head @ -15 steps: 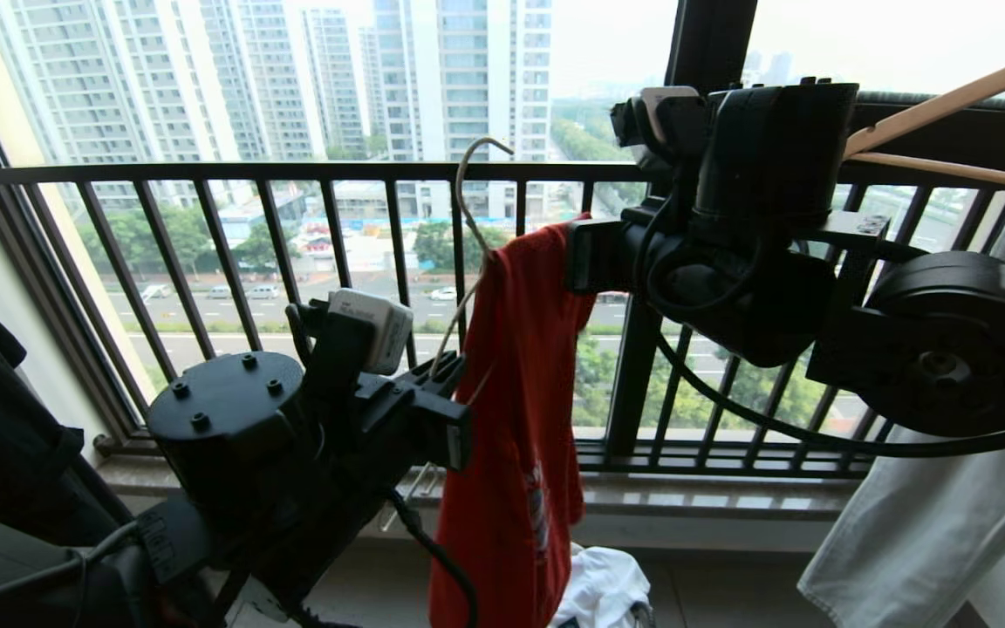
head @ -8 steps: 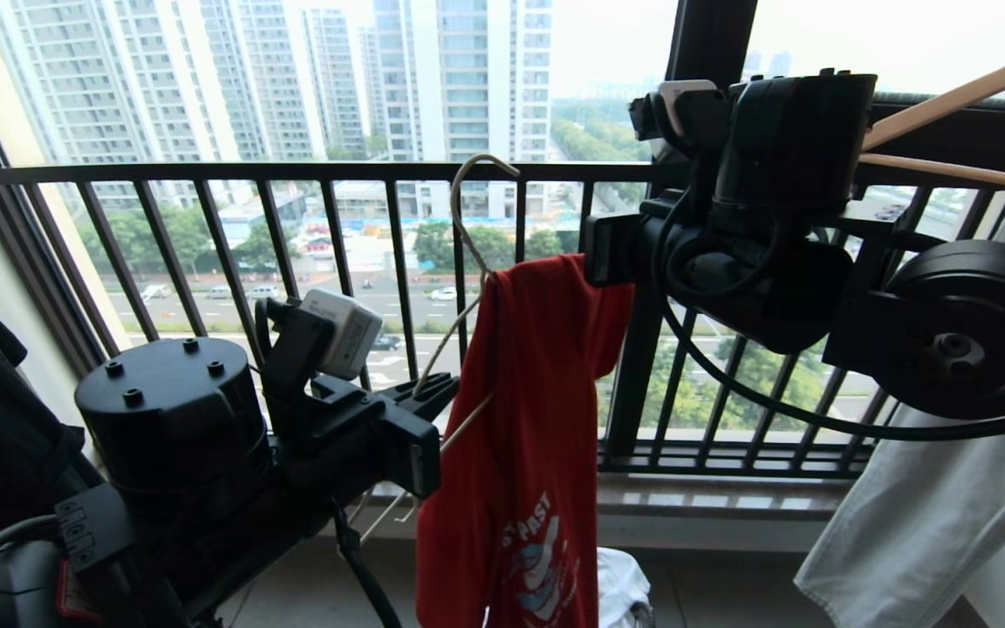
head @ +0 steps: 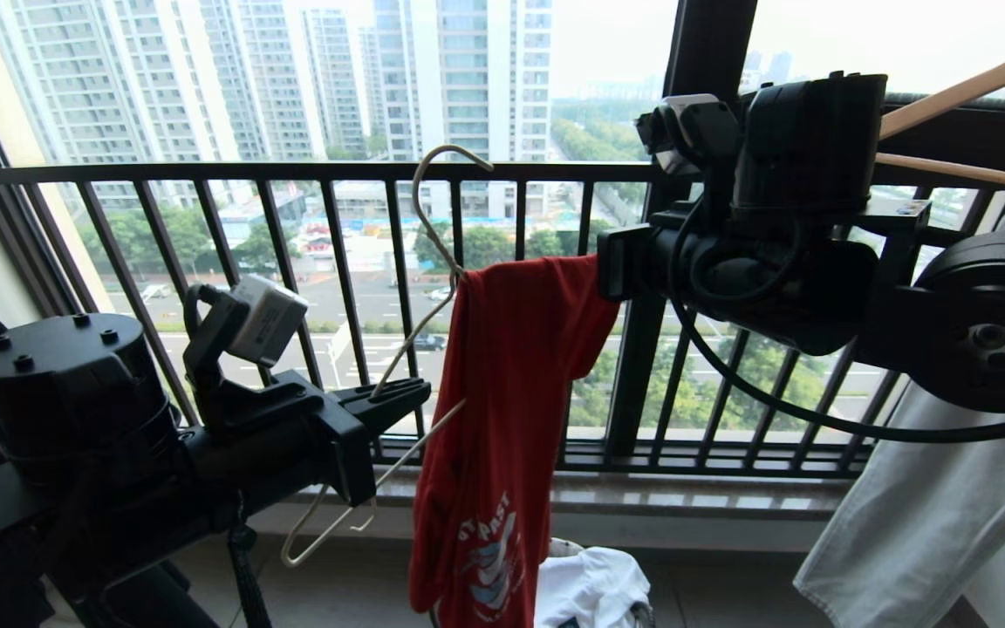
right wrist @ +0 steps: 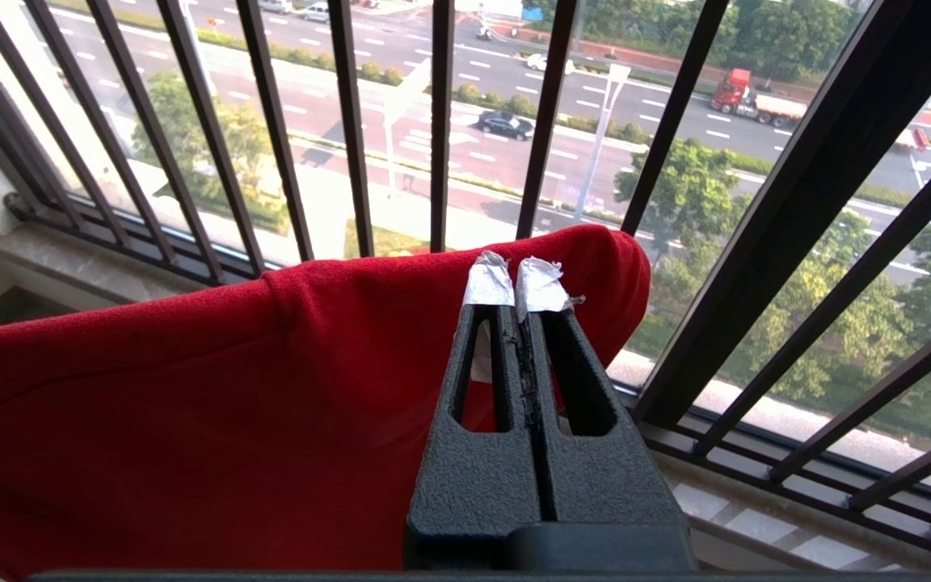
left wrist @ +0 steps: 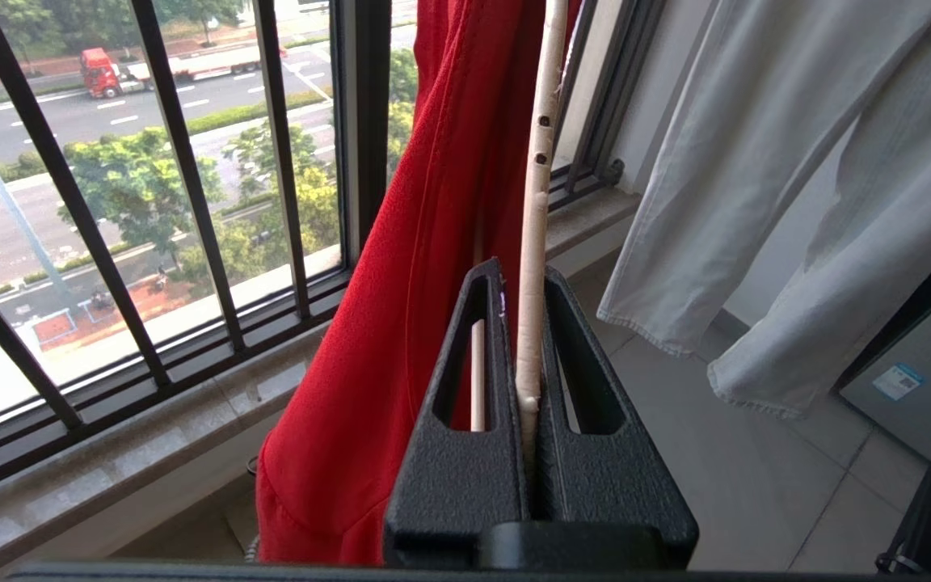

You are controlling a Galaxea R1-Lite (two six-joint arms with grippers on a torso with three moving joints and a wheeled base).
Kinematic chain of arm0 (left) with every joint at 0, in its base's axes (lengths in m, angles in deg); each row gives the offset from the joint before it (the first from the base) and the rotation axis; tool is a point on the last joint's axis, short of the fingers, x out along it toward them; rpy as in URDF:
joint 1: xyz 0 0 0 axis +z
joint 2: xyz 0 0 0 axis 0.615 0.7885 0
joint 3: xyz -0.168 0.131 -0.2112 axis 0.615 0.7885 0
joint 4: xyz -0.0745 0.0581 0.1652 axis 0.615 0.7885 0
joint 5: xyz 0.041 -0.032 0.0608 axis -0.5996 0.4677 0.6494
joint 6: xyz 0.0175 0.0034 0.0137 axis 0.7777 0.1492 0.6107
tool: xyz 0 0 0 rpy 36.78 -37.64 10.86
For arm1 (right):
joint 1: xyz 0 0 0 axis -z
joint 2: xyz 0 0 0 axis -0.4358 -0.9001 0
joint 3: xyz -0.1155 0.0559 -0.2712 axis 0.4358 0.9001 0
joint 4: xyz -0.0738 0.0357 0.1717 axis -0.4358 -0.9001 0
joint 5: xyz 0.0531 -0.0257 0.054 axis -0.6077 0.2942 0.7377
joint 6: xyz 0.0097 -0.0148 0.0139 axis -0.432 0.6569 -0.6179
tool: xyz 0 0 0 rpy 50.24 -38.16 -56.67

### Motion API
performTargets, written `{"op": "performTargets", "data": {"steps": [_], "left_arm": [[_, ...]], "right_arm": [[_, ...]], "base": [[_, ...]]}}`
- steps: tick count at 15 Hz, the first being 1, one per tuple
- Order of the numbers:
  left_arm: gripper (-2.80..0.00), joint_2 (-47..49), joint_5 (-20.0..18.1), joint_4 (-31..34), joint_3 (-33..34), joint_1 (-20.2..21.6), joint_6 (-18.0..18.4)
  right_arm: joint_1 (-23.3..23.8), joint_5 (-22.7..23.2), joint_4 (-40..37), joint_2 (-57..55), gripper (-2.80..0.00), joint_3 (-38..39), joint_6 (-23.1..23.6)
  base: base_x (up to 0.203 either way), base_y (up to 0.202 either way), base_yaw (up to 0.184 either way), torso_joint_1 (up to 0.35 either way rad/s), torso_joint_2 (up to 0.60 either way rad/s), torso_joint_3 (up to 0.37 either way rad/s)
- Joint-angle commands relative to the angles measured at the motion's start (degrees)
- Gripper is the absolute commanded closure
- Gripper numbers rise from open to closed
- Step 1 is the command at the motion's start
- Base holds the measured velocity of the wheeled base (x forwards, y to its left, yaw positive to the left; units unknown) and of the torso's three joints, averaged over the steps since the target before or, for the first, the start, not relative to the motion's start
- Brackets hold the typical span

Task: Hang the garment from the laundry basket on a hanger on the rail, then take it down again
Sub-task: Hang the clothes on the clothes rack

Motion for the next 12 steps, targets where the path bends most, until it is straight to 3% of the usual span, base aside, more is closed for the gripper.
{"op": "performTargets", "data": {"steps": [1, 5, 8, 10, 11, 12], "left_arm": [[0.00, -2.06, -7.85, -0.29, 2.04, 3.27, -0.47], [0.00, -2.22, -11.74, -0.23, 3.53, 4.21, -0.49], [0.00, -2.64, -12.80, 1.05, 3.85, 4.15, -0.98], [0.00, -3.76, -13.05, 2.56, 3.51, 4.12, -1.01], [0.00, -4.28, -13.65, 3.94, 3.41, 4.12, -1.01], [0.00, -5.07, -14.08, 5.78, 3.26, 4.08, -1.01]], "right_arm": [[-0.04, 0.33, -1.20, 0.81, 0.00, 0.13, -0.19], [-0.21, 2.74, -6.52, 3.50, 0.00, -0.68, 0.89], [-0.12, 7.84, -15.40, 6.65, 0.00, -3.20, 4.28], [-0.12, 9.00, -18.39, 8.27, 0.00, -3.58, 9.28], [-0.01, 9.71, -18.65, 8.36, -2.80, -3.83, 12.60], [0.40, 10.10, -19.03, 8.21, -2.80, -4.55, 14.63]], "base": [[0.000, 0.000, 0.000, 0.000, 0.00, 0.000], [0.000, 0.000, 0.000, 0.000, 0.00, 0.000], [0.000, 0.000, 0.000, 0.000, 0.00, 0.000], [0.000, 0.000, 0.000, 0.000, 0.00, 0.000], [0.000, 0.000, 0.000, 0.000, 0.00, 0.000], [0.000, 0.000, 0.000, 0.000, 0.00, 0.000]]}}
